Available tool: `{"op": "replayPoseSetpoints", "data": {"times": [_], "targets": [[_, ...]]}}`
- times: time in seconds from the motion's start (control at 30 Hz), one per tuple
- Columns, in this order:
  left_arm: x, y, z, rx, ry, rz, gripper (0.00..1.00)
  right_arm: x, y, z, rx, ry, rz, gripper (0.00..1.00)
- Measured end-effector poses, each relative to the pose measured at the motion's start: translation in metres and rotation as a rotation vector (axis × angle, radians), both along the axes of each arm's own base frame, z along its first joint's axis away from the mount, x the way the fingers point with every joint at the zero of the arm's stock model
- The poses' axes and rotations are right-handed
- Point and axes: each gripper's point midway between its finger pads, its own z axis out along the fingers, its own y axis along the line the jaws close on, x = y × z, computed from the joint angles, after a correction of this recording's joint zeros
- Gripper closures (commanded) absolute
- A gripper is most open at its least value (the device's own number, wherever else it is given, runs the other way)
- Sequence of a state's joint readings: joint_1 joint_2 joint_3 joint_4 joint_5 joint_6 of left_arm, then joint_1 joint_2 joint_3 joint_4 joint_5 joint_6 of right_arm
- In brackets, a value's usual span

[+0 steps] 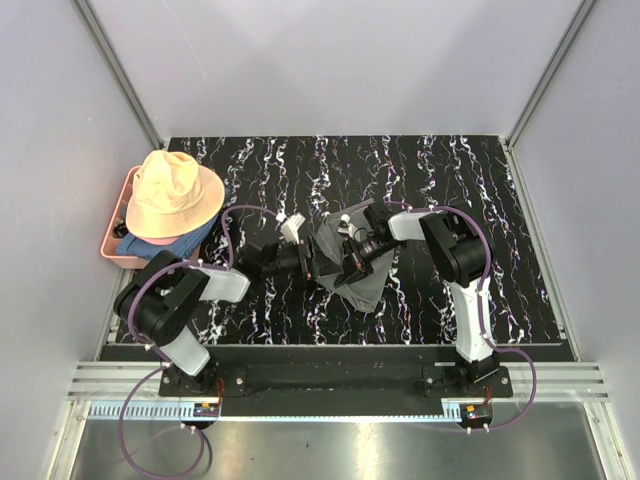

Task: Fold the napkin, place the utensils inside, and roll it up
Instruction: Roll the napkin with the utensil

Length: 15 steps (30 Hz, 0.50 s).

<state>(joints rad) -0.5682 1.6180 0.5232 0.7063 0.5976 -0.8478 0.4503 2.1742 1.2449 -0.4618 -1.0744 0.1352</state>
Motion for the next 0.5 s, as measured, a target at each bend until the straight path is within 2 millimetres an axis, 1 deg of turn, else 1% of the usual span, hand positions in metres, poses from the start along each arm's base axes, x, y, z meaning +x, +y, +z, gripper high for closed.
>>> {"op": "replayPoseSetpoints", "data": {"times": [0.1, 0.23, 0.43, 0.5], "targets": [[0.005, 0.000, -0.001, -0.005, -0.013, 0.014, 0.16, 0.000, 0.000, 0.000, 0.000, 0.000, 0.000, 1.00], [0.010, 0.001, -0.009, -0.006, -0.010, 0.036, 0.16, 0.000, 0.000, 0.000, 0.000, 0.000, 0.000, 1.00], [0.015, 0.010, -0.023, -0.009, 0.009, 0.081, 0.16, 0.000, 0.000, 0.000, -0.001, 0.000, 0.000, 1.00], [0.018, 0.014, -0.025, -0.020, 0.015, 0.102, 0.16, 0.000, 0.000, 0.000, -0.001, 0.000, 0.000, 0.97]]}}
